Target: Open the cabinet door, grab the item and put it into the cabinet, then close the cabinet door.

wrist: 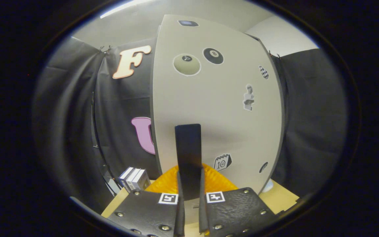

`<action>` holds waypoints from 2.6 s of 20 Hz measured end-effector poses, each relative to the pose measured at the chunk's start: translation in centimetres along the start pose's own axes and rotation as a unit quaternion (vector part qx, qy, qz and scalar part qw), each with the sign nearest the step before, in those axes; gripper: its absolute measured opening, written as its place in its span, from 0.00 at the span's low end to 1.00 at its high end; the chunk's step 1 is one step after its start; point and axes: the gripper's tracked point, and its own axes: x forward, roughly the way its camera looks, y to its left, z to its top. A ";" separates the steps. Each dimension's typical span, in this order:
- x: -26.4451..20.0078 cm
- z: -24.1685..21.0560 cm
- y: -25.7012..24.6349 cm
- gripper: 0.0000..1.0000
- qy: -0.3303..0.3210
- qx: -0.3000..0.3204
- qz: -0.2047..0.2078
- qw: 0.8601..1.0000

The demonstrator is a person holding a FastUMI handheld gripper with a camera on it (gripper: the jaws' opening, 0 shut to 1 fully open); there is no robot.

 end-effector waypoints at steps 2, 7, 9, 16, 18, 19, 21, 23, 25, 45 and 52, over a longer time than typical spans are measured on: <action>-1.5 0.1 -0.9 0.17 -0.001 0.004 -0.002 1.000; -4.7 0.1 -3.5 0.17 -0.001 0.013 -0.007 1.000; -6.0 0.2 -4.5 0.17 -0.001 0.015 -0.007 1.000; -9.1 0.8 -7.6 0.16 0.003 0.014 -0.017 1.000; -10.2 0.8 -9.5 0.16 0.004 0.011 -0.023 1.000; -10.9 0.5 -10.3 0.16 0.004 0.008 -0.026 1.000; -12.0 0.5 -12.2 0.16 0.002 0.000 -0.033 0.999; -12.7 0.7 -13.8 0.16 0.002 0.005 -0.038 0.999; -13.4 0.5 -15.6 0.16 0.002 0.008 -0.046 0.999; -15.1 0.4 -29.5 0.09 0.000 0.012 -0.045 0.999; -15.5 -0.2 -31.1 0.09 0.004 0.016 -0.027 0.999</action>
